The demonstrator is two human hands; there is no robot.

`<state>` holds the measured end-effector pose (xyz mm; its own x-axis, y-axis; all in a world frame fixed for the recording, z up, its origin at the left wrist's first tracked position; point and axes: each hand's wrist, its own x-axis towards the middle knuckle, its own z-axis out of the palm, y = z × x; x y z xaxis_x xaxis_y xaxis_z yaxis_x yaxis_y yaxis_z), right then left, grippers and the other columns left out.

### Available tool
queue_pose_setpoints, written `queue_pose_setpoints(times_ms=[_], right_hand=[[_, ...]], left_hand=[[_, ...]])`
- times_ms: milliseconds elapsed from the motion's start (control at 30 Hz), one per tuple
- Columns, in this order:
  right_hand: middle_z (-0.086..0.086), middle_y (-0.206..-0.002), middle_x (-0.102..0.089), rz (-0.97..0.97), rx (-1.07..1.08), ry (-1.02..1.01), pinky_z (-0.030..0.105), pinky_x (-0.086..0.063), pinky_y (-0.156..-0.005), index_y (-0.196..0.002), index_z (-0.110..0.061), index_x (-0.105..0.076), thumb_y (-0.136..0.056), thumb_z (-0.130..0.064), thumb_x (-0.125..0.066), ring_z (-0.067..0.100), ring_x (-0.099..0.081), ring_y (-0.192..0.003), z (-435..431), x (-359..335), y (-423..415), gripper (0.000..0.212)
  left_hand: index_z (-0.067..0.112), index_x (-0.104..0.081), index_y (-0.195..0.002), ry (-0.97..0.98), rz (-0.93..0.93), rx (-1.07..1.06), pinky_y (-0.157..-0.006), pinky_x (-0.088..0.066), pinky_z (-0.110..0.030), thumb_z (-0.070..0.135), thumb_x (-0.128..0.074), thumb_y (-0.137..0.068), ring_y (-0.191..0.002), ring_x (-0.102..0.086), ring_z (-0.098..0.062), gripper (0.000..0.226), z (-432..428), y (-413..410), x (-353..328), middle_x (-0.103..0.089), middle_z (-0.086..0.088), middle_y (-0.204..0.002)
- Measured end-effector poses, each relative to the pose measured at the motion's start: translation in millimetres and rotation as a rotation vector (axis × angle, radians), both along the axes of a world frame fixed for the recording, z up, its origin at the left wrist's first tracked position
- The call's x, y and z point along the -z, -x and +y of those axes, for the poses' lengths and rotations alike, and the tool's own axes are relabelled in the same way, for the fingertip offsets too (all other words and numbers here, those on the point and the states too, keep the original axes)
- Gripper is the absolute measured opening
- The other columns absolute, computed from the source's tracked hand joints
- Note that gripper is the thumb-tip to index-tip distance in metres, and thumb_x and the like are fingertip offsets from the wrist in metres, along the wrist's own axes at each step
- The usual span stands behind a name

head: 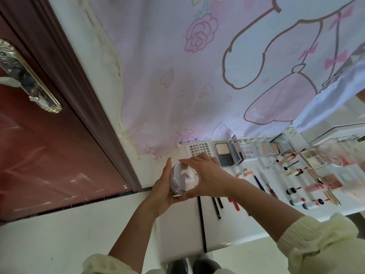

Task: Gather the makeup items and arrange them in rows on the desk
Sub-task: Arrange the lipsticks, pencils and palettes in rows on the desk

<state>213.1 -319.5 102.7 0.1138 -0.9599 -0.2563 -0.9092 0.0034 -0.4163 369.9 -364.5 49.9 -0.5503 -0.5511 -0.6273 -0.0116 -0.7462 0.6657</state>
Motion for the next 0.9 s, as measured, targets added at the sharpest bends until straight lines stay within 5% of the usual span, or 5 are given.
queue_pose_setpoints(times_ms=[233, 467, 667, 800, 900], right_hand=[[-0.007, -0.118, -0.052, 0.061, 0.125, -0.079, 0.033, -0.028, -0.092, -0.118, -0.02, -0.06, -0.071, -0.073, -0.061, 0.014, -0.036, -0.114, -7.2, -7.0, -3.8, 0.071], [-0.009, -0.146, -0.029, -0.01, 0.032, -0.056, 0.042, -0.018, -0.112, -0.144, -0.034, -0.032, -0.065, -0.063, -0.077, 0.015, -0.019, -0.135, -9.4, -8.4, 2.4, 0.095], [-0.009, -0.138, -0.037, -0.005, 0.128, -0.053, 0.038, -0.02, -0.108, -0.129, -0.023, -0.052, -0.067, -0.068, -0.071, 0.014, -0.024, -0.132, -14.5, -5.8, -3.4, 0.078], [-0.009, -0.143, -0.031, 0.007, 0.012, -0.034, 0.041, -0.019, -0.11, -0.141, -0.034, -0.034, -0.064, -0.06, -0.078, 0.015, -0.021, -0.132, -14.7, -3.3, -0.2, 0.092], [-0.009, -0.143, -0.035, -0.005, 0.103, -0.056, 0.041, -0.022, -0.111, -0.143, -0.028, -0.035, -0.069, -0.068, -0.069, 0.014, -0.025, -0.132, -15.7, -1.0, -3.1, 0.091]], left_hand=[[0.031, -0.062, -0.121, 0.095, -0.092, 0.029, -0.084, -0.057, -0.041, 0.075, -0.023, -0.086, -0.102, -0.068, -0.023, 0.069, -0.1, -0.5, -4.6, -0.072, -0.003, -0.109], [0.036, -0.062, -0.119, 0.091, -0.122, 0.006, -0.084, -0.056, -0.039, 0.076, -0.021, -0.085, -0.104, -0.066, -0.02, 0.066, -5.4, 0.3, -5.2, -0.071, 0.002, -0.114], [0.03, -0.065, -0.118, 0.122, -0.126, 0.013, -0.085, -0.057, -0.039, 0.076, -0.021, -0.085, -0.098, -0.069, -0.019, 0.071, -8.7, -0.6, -4.2, -0.073, -0.002, -0.107], [0.034, -0.066, -0.114, 0.101, -0.134, -0.002, -0.092, -0.054, -0.044, 0.078, -0.023, -0.084, -0.101, -0.069, -0.019, 0.069, -10.9, -2.0, -2.3, -0.073, 0.001, -0.109], [0.032, -0.063, -0.12, 0.098, -0.141, -0.007, -0.09, -0.055, -0.042, 0.078, -0.021, -0.084, -0.104, -0.067, -0.021, 0.072, -12.5, -2.5, -3.3, -0.071, -0.001, -0.115]])
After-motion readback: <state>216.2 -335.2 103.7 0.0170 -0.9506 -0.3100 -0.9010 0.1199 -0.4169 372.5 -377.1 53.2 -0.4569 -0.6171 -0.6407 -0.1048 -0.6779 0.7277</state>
